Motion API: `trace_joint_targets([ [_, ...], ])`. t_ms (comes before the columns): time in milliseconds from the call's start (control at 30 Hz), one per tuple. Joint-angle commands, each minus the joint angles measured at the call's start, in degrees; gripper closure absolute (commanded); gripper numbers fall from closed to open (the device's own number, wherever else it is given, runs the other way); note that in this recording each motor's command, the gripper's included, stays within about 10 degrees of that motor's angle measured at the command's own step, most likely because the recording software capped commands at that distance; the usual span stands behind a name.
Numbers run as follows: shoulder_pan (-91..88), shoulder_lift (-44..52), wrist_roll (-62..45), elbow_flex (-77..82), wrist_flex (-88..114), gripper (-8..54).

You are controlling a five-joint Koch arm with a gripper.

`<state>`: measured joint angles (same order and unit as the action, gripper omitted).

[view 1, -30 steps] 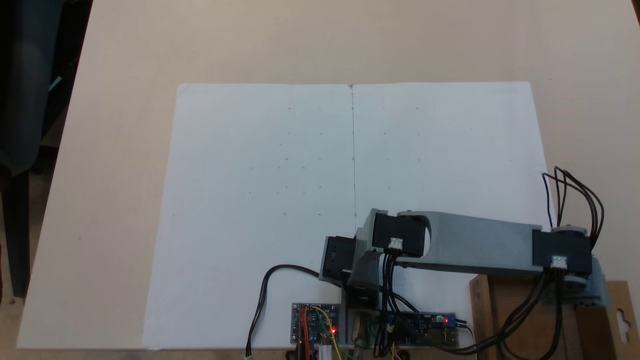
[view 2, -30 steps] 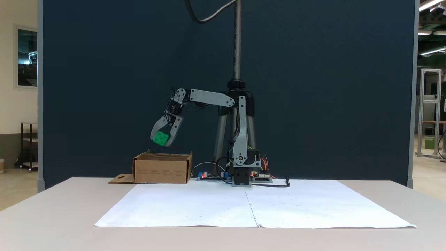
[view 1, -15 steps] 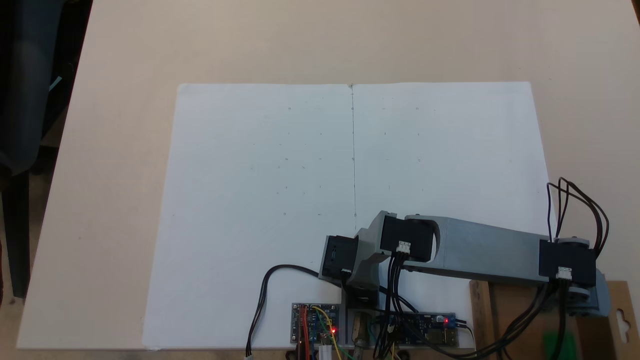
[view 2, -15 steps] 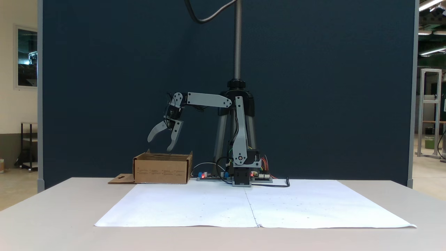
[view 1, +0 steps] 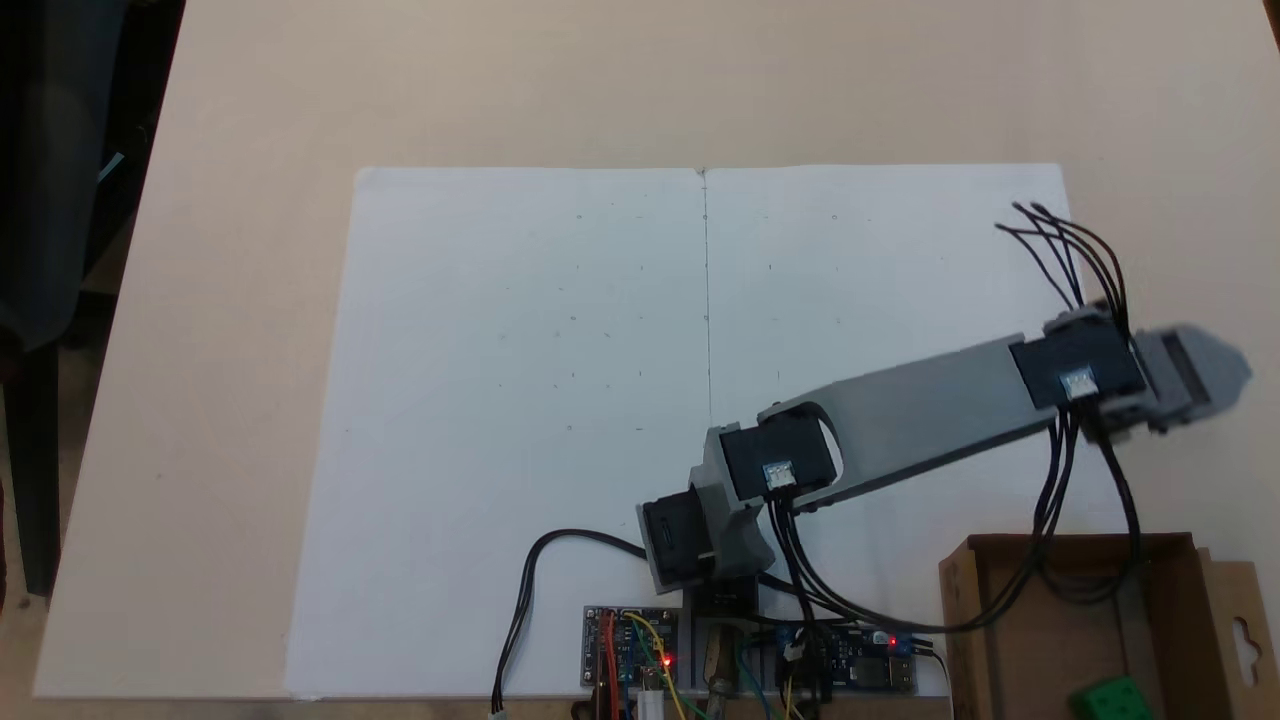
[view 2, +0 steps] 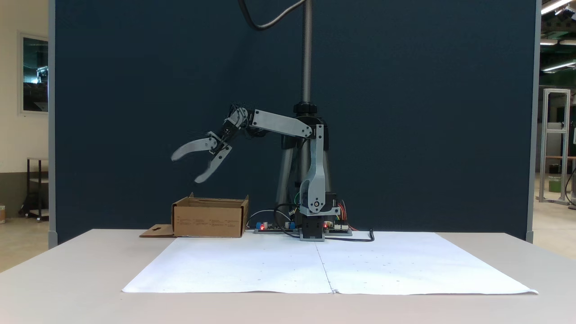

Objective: Grasp a green dice and put it in the bin.

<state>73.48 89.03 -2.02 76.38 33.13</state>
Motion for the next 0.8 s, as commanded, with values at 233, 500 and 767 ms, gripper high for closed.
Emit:
trace_joint_targets([
  [233, -17.3, 9.1, 3.7, 1.6, -13.7, 1.8],
  [500, -41.7, 20.7, 3.6, 12.2, -13.7, 2.0],
  [767, -62.8, 26.9, 3.8, 16.3, -13.8, 1.8],
])
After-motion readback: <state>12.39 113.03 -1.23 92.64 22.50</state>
